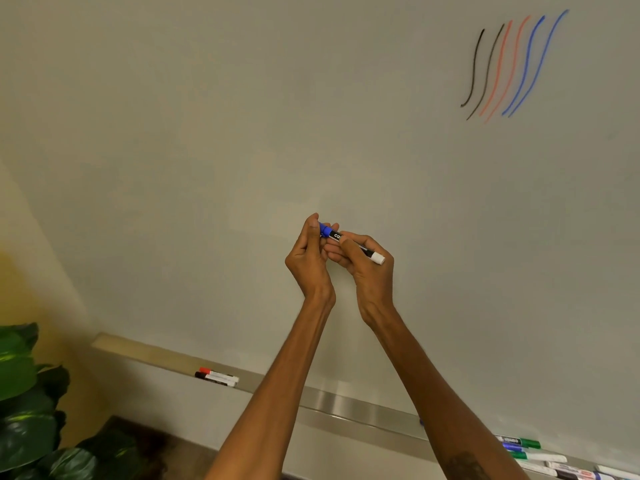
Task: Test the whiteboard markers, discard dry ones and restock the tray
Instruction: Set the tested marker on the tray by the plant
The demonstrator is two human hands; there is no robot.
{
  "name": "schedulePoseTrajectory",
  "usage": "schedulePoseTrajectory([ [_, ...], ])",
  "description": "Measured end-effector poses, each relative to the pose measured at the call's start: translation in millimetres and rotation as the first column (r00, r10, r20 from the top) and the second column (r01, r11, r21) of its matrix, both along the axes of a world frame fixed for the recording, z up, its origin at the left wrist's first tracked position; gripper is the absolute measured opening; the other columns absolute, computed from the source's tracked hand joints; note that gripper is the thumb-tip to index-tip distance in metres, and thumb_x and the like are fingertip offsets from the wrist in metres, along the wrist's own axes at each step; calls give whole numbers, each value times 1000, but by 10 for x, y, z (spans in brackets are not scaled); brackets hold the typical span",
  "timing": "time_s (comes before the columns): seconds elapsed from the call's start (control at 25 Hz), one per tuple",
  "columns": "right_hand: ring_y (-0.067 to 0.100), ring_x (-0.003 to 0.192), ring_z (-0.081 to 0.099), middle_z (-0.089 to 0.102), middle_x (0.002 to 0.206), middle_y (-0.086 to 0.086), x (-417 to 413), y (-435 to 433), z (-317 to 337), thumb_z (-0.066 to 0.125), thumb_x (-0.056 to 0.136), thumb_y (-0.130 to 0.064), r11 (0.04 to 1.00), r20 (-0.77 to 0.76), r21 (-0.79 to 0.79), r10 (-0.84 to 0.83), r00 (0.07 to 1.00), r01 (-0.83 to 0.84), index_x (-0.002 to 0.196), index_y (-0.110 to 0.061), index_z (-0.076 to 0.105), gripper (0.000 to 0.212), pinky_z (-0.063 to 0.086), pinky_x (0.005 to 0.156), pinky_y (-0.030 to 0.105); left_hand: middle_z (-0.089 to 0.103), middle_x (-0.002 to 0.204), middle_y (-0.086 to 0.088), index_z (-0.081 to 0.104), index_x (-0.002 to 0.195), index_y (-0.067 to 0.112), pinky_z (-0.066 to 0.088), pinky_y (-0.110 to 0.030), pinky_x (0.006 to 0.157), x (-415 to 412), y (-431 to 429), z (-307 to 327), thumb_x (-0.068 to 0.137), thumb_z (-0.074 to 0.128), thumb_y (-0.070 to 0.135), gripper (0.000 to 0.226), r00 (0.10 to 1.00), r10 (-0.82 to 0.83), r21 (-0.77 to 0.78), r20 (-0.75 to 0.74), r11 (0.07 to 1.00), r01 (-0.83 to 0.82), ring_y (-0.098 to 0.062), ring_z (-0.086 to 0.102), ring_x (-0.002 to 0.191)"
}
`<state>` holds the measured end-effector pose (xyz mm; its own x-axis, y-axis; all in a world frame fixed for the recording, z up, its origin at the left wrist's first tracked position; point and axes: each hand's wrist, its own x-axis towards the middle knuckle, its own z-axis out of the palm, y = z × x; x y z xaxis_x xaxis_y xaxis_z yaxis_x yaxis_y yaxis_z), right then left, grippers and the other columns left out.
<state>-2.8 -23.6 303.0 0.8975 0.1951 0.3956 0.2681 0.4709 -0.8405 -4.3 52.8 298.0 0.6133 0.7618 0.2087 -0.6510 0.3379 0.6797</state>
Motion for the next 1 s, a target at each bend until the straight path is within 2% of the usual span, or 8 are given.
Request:
schedulePoseTrajectory([
  [0.2, 33, 87, 74, 76, 96, 15, -41, 305, -170, 63, 93, -8, 996, -64, 34, 82, 995, -80, 108, -3, 69, 17, 60, 81, 36, 76, 102, 6, 67, 123, 8, 58, -32, 90, -86, 326, -188, 98, 58, 19, 28, 999, 31, 22, -34, 999, -30, -27, 72, 101],
  [0.28, 33, 91, 73, 75, 100, 17, -34, 444, -256, 64, 92, -9, 990, -92, 8, 142, 986, -141, 113, -1, 67, 22, 60, 83, 36, 74, 109, 1, 67, 123, 7, 57, -30, 92, -105, 517, -300, 98, 59, 19, 29, 993, 76, 7, -85, 997, -75, -27, 70, 107],
  [0.4, 33, 95, 73, 74, 106, 16, -32, 661, -457, 66, 92, -13, 973, -163, -34, 220, 962, -229, 118, -2, 66, 29, 60, 84, 36, 73, 115, -12, 69, 122, 6, 59, -30, 89, -129, 802, -501, 97, 62, 19, 29, 981, 121, 11, -151, 993, -121, -26, 71, 104],
  [0.6, 25, 85, 72, 74, 97, 10, 17, 924, -972, 70, 90, -12, 978, -242, -148, 107, 964, -145, 110, -9, 69, 21, 60, 79, 30, 73, 111, -13, 70, 120, 8, 60, -33, 86, -209, 1326, -901, 94, 67, 19, 29, 946, 189, -58, -263, 976, -211, -27, 73, 99],
  [0.72, 12, 83, 70, 74, 96, 6, 54, 1077, -1347, 72, 88, -11, 918, -142, -383, 51, 989, -103, 107, -10, 73, 20, 56, 77, 22, 74, 107, -12, 73, 114, 8, 61, -30, 82, -287, 1601, -1215, 92, 70, 17, 25, 912, 219, -53, -348, 966, -252, -25, 73, 95],
  [0.84, -2, 83, 63, 70, 101, 0, 68, 1257, -1750, 71, 86, -7, 787, 45, -617, 51, 998, -12, 110, -13, 74, 25, 46, 78, 10, 74, 105, -12, 74, 109, 8, 61, -30, 81, -374, 1822, -1561, 91, 71, 15, 20, 866, 241, -56, -437, 954, -294, -25, 73, 96],
  [0.92, 1, 79, 59, 64, 98, 0, 62, 1379, -2019, 68, 88, -7, 676, 190, -732, 90, 978, 80, 111, -14, 73, 25, 43, 76, 13, 74, 102, -10, 75, 107, 7, 62, -31, 81, -433, 1955, -1801, 90, 71, 14, 19, 827, 258, -38, -499, 947, -319, -26, 72, 96],
  [1.0, 8, 83, 59, 65, 97, 1, 51, 1503, -2265, 67, 89, -10, 590, 245, -797, 125, 961, 126, 110, -14, 73, 22, 43, 76, 18, 73, 100, -11, 75, 106, 7, 62, -29, 78, -468, 2090, -2057, 91, 71, 14, 17, 787, 266, -19, -556, 943, -332, -28, 71, 95],
])
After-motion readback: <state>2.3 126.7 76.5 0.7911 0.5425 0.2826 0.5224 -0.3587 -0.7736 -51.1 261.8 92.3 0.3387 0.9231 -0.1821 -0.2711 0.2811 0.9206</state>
